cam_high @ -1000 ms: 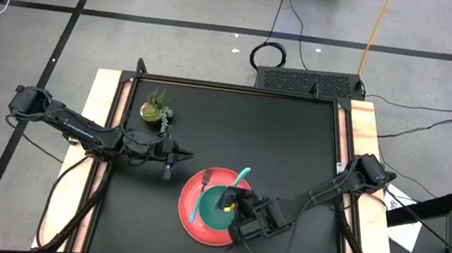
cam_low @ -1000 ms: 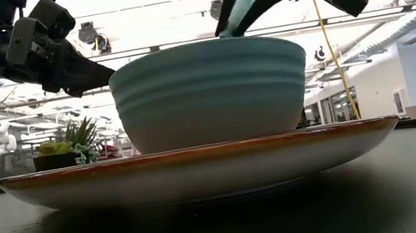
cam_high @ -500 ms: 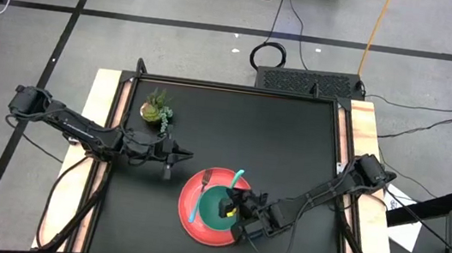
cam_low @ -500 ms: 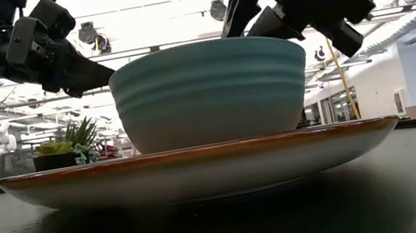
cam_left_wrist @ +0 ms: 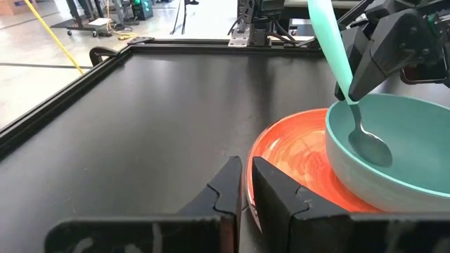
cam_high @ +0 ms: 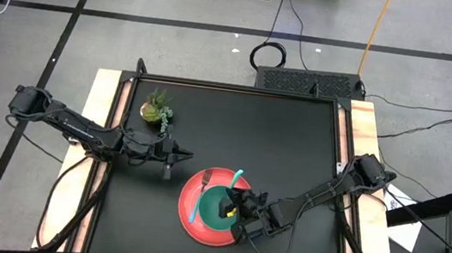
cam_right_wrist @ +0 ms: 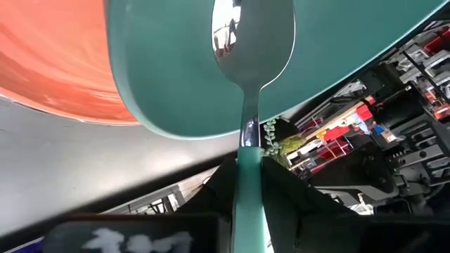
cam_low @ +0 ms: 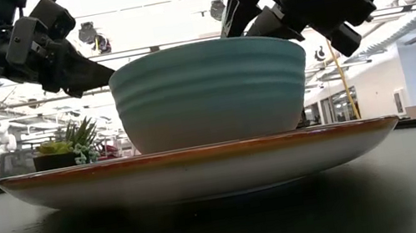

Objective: Set table place
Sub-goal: Put the light blue spoon into the green bowl

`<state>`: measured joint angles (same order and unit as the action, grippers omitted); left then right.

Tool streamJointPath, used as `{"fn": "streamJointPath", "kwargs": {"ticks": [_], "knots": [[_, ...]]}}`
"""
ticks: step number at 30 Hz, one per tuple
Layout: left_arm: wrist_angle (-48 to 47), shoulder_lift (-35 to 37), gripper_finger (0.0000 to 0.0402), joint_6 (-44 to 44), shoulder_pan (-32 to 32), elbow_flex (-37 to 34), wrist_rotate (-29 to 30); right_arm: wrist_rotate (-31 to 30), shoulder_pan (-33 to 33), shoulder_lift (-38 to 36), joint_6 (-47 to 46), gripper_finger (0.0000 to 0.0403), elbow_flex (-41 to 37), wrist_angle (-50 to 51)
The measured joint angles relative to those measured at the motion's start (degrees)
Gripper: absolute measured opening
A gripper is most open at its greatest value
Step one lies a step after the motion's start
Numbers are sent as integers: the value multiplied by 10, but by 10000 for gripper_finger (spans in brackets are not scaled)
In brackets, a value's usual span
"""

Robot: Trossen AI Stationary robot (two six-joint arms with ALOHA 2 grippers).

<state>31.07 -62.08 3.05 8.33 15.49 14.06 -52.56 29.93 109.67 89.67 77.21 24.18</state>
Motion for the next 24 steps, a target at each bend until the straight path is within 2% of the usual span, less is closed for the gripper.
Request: {"fn": "streamJointPath", "kwargs": {"ticks": [8,11,15,24], "knots": [[0,0,40,0,0,0,0,6,0,0,-2,34,0,1],[0,0,40,0,0,0,0,27,0,0,-3,34,-1,9],[0,0,40,0,0,0,0,2,0,0,2,34,-19,-26],[0,0,40,0,0,0,0,-2,0,-1,12,34,-54,-44]]}}
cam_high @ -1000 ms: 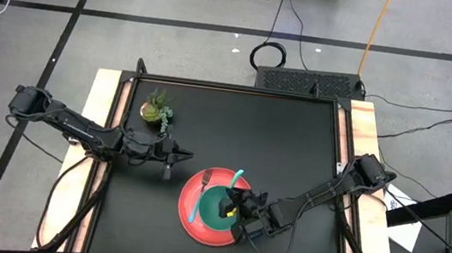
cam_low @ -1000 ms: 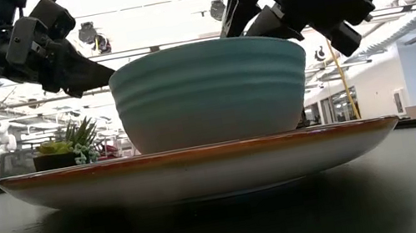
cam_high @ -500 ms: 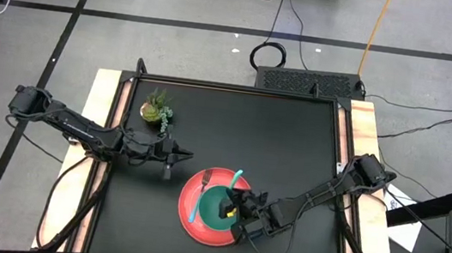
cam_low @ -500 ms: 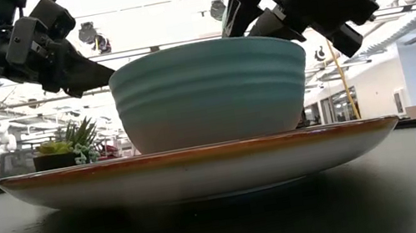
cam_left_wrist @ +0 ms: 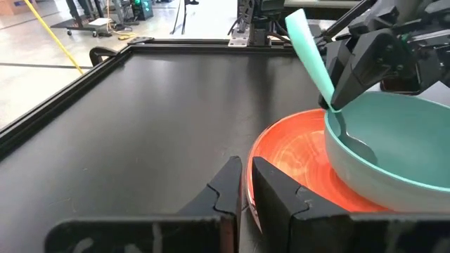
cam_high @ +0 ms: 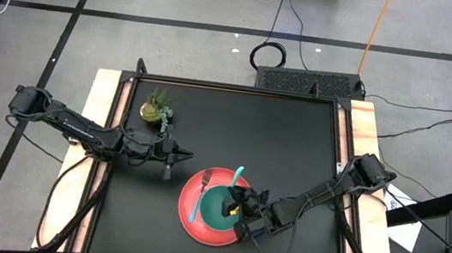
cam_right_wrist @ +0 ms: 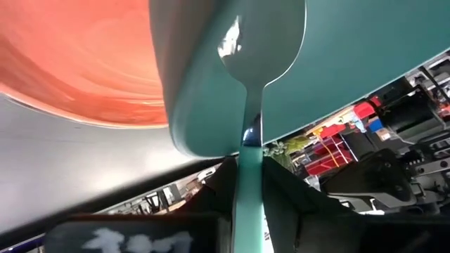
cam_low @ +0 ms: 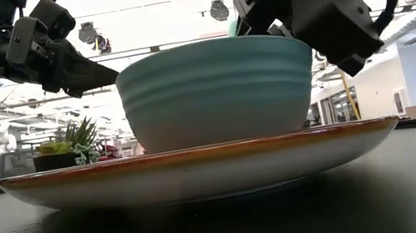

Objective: Set table place
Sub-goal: Put the light blue spoon into the green bowl

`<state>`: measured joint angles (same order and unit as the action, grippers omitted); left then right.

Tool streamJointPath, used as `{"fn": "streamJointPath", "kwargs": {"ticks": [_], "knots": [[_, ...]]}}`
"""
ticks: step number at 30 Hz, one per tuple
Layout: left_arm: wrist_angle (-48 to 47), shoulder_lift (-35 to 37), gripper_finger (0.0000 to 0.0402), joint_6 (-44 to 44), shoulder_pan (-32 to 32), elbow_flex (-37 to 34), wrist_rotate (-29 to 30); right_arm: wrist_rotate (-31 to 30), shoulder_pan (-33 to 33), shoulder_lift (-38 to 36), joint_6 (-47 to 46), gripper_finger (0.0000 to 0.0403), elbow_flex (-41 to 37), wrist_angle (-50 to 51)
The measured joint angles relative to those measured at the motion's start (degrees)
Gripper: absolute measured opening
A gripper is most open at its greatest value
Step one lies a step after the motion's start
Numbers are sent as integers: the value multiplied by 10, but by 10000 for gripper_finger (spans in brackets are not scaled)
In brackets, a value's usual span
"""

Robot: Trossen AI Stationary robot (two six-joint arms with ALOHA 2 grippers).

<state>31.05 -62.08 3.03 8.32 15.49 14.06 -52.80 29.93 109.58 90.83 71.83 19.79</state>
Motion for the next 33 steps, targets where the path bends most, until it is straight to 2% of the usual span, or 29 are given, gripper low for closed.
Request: {"fn": "streamJointPath", "kwargs": {"ticks": [11,23,33], "knots": [[0,0,40,-1,0,0,0,2,0,0,11,34,-5,-24],[0,0,40,-3,0,0,0,4,0,1,10,65,-6,-22],[0,0,40,-2,0,0,0,-3,1,1,12,68,-7,-24]]}}
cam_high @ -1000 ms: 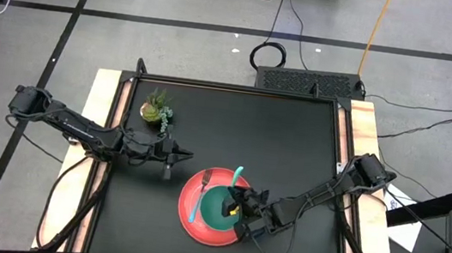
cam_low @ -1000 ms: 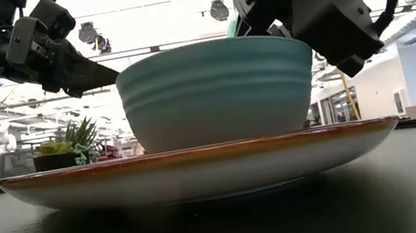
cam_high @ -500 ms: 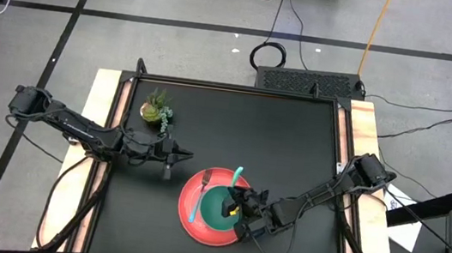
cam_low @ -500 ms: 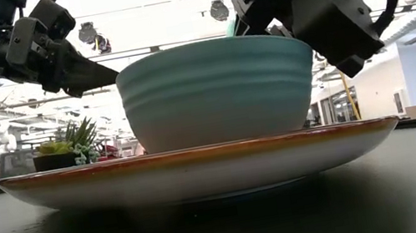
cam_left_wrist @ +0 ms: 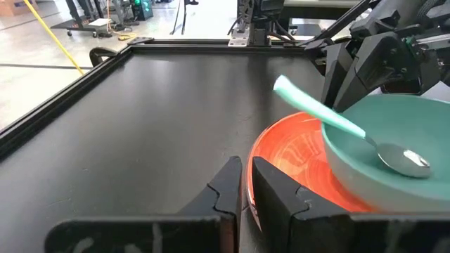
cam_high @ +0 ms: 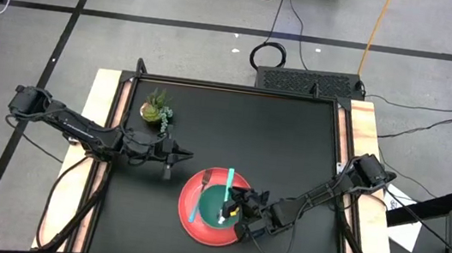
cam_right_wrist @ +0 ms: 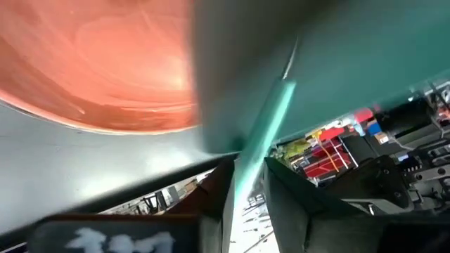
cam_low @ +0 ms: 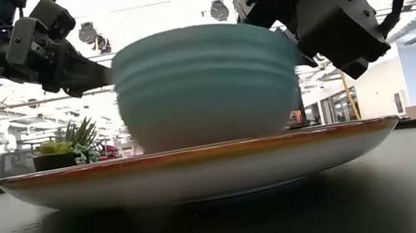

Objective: Set table place
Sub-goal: Put the light blue spoon into the green bowl, then return to Home Position

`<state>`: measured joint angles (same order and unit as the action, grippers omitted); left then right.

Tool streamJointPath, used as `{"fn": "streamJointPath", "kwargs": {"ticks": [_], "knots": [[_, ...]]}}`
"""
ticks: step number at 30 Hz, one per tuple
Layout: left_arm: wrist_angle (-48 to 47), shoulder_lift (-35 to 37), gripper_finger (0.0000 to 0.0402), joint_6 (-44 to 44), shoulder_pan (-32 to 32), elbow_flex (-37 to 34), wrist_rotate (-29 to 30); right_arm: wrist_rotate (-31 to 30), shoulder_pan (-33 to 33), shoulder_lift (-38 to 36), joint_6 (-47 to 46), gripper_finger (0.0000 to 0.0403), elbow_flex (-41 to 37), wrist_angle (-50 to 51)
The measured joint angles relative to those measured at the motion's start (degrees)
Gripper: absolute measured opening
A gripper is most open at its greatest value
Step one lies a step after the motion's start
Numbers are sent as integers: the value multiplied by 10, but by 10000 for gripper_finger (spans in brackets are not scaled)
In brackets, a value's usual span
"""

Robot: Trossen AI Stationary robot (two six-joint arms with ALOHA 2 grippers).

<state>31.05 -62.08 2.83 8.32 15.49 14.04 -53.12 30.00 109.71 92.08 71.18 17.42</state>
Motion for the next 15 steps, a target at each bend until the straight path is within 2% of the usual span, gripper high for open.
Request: {"fn": "streamJointPath", "kwargs": {"ticks": [9,15], "knots": [[0,0,40,0,0,0,0,-10,0,0,1,69,0,-42],[0,0,40,1,0,0,0,-45,0,-8,1,69,0,-72]]}}
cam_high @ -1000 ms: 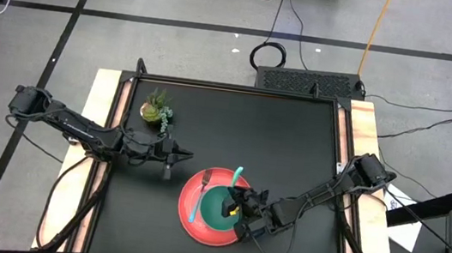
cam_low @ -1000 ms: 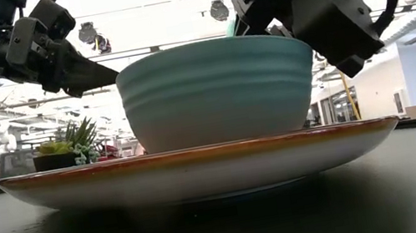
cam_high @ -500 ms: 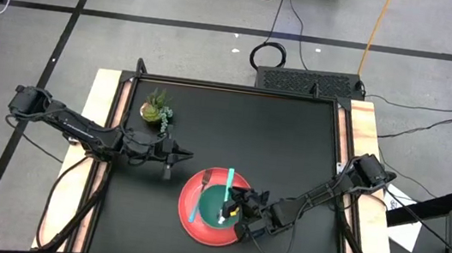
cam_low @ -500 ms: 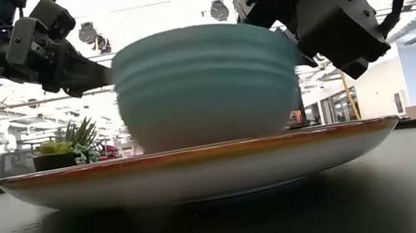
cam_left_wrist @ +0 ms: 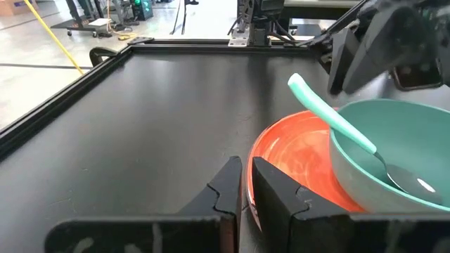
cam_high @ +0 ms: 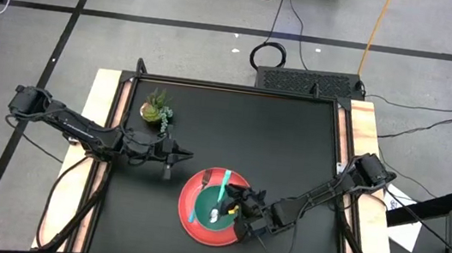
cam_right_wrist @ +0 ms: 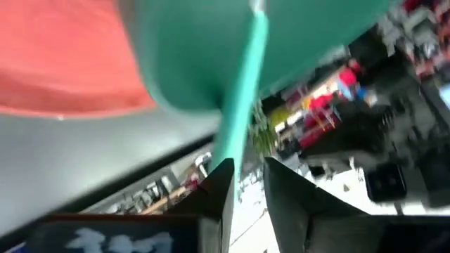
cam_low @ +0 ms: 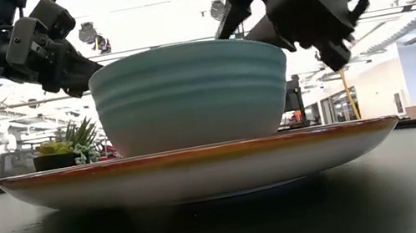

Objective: Set table place
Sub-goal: Return to Home Position

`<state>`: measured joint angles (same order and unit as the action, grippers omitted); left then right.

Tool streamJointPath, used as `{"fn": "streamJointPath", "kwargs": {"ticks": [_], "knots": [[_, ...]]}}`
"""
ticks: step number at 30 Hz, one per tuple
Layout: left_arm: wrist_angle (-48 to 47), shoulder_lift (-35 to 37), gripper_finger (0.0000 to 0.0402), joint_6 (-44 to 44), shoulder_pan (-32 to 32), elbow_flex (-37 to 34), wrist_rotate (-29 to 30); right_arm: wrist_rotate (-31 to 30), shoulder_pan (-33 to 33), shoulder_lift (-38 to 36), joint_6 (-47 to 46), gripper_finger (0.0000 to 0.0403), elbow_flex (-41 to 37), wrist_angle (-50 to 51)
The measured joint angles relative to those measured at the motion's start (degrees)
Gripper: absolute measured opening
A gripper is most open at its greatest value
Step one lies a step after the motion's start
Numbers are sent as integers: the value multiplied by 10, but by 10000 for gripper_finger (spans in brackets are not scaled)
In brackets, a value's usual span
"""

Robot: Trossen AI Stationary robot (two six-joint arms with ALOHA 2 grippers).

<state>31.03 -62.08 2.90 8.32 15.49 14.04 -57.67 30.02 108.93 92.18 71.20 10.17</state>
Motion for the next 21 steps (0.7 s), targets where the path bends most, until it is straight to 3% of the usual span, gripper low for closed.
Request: {"fn": "streamJointPath", "kwargs": {"ticks": [6,11,18,21], "knots": [[0,0,40,0,0,0,0,-38,0,-60,-26,61,4,-56],[0,0,40,-26,0,0,13,-27,-4,-150,-149,23,5,-81],[18,0,40,-81,0,0,25,122,-46,-293,-452,3,5,34],[66,0,40,-97,-7,0,-32,204,-88,-347,-569,1,5,89]]}}
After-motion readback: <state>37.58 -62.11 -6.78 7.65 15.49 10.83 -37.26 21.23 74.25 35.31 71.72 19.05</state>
